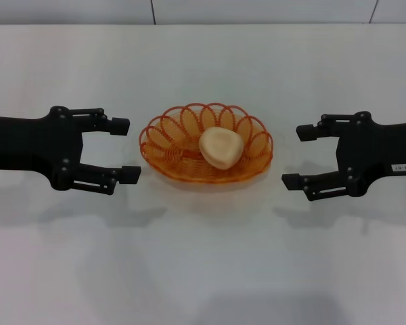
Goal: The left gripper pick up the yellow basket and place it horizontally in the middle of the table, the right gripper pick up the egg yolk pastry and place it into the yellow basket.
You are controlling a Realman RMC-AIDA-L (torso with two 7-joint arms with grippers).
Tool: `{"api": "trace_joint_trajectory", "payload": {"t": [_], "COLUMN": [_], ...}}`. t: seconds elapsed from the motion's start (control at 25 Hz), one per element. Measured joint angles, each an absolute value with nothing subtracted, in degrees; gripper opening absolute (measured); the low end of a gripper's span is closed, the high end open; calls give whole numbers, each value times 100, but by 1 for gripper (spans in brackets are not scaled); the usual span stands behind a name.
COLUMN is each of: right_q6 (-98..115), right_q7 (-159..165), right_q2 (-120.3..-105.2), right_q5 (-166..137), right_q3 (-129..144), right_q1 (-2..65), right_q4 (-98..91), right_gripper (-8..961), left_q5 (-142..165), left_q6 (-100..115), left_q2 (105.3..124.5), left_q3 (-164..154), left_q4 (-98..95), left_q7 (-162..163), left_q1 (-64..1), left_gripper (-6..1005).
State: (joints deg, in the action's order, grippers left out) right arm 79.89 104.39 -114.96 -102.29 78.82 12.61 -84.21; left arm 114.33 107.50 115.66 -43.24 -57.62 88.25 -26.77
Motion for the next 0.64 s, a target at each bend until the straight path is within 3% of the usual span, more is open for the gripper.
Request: {"api": "trace_joint_trajectory", "payload": {"t": [0.64], "right_q6": [8067], "right_q7": [10475], "right_q2": [-11496], "right_q5": [-10356], "right_q3": [7884], "right_q1": [1257], "right_q4": [-8500], "right_gripper": [845], "left_q5": [11435], "left_q6": [10793], "left_q2": [11529], "left_q3": [-4312], "left_q4": [-5808], "left_q7": [8866], "left_q1": [-2690], "left_gripper": [875]}}
